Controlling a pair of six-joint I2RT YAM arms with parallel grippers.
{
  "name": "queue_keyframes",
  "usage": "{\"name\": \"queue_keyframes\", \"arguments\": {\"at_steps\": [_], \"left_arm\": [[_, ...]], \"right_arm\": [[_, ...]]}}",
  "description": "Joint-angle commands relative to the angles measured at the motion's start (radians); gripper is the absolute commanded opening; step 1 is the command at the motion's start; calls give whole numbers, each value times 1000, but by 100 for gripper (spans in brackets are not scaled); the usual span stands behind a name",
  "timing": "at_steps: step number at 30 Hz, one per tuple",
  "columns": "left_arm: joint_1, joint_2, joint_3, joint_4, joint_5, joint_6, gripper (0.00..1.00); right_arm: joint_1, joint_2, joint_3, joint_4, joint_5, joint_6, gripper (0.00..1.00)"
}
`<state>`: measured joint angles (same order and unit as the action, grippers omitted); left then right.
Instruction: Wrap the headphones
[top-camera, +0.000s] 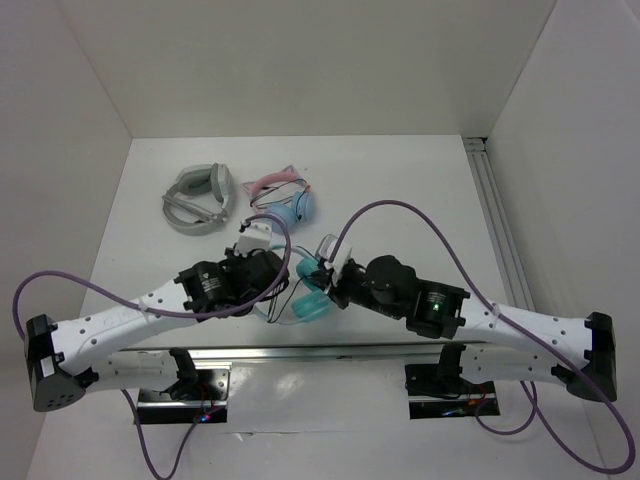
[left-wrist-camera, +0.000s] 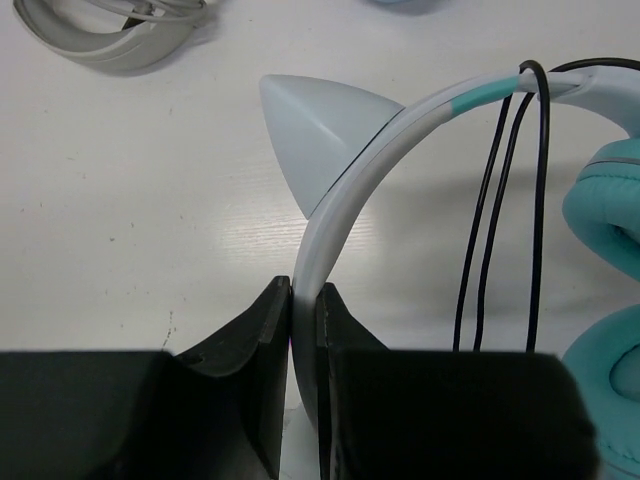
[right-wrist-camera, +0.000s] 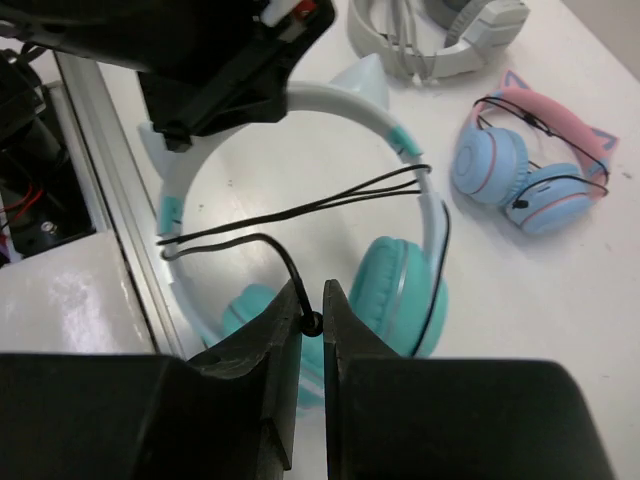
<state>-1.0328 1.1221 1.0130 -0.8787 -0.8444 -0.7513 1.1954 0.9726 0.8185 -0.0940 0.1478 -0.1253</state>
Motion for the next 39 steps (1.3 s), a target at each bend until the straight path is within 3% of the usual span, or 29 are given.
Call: {"name": "queue_keyframes", "arguments": {"at_steps": [1, 8, 20, 24, 39], "left_arm": [[-12, -38, 10, 26, 56, 47, 0], [-58, -28, 29, 37, 203, 194, 0], [-91, -68, 91, 24, 442, 408, 0], [-101, -59, 137, -45, 461, 428, 0], [-101, -119, 207, -88, 469, 480, 0]], "right_arm": [[9, -37, 53, -13, 71, -23, 0], [18, -58, 22, 77, 263, -53, 0], [95, 58, 22, 88, 493, -96, 0], [134, 78, 44, 59, 573, -105, 0], [135, 46, 33, 28, 596, -71, 2]]}}
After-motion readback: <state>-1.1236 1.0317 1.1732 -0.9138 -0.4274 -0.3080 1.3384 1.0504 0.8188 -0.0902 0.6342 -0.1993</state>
